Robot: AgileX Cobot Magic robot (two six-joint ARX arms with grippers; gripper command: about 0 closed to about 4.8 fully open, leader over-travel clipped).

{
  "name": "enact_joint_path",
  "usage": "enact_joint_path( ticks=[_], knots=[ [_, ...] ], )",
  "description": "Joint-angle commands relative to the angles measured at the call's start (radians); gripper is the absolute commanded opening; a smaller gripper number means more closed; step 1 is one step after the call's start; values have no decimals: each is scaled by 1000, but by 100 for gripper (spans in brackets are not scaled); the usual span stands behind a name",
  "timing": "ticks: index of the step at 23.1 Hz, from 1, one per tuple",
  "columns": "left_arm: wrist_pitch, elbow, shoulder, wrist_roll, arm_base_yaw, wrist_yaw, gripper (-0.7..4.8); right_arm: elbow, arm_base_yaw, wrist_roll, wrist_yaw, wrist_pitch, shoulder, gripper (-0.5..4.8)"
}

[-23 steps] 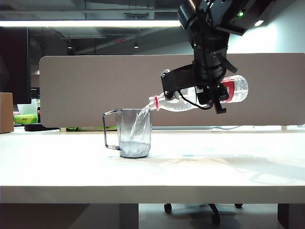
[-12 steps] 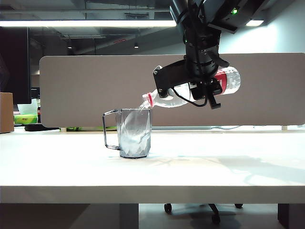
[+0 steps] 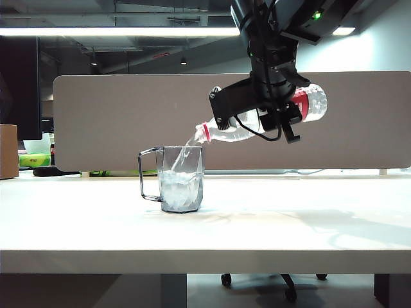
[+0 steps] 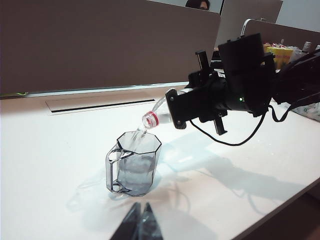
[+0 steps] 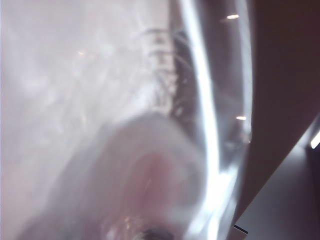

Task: Pick up the mineral water bottle on the table and pour water into the mug until it's half full.

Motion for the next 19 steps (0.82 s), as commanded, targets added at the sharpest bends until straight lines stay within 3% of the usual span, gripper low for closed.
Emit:
enact_joint_path(
  ticks=[1, 5, 7, 12, 13, 15, 19],
  knots=[
    [4, 2, 0, 3, -2, 3, -5, 10, 2, -5, 6, 54, -15, 189],
    [4, 2, 0, 3, -2, 3, -5, 10, 7, 42, 0, 50, -15, 189],
    [4, 2, 0, 2, -2, 3, -5, 9, 9, 133, -10, 33, -15, 189],
    [4, 2, 0, 3, -2, 3, -5, -1, 15, 656, -142, -233, -14, 187],
    [5, 2, 0, 3, -2, 3, -5, -29, 15, 770, -169, -206, -15, 188],
    [4, 2, 0, 3, -2, 3, -5, -64, 14, 881, -215, -149, -15, 188],
    [4, 2, 0, 3, -2, 3, -5, -183, 11, 1276, -371, 150, -15, 188]
  ],
)
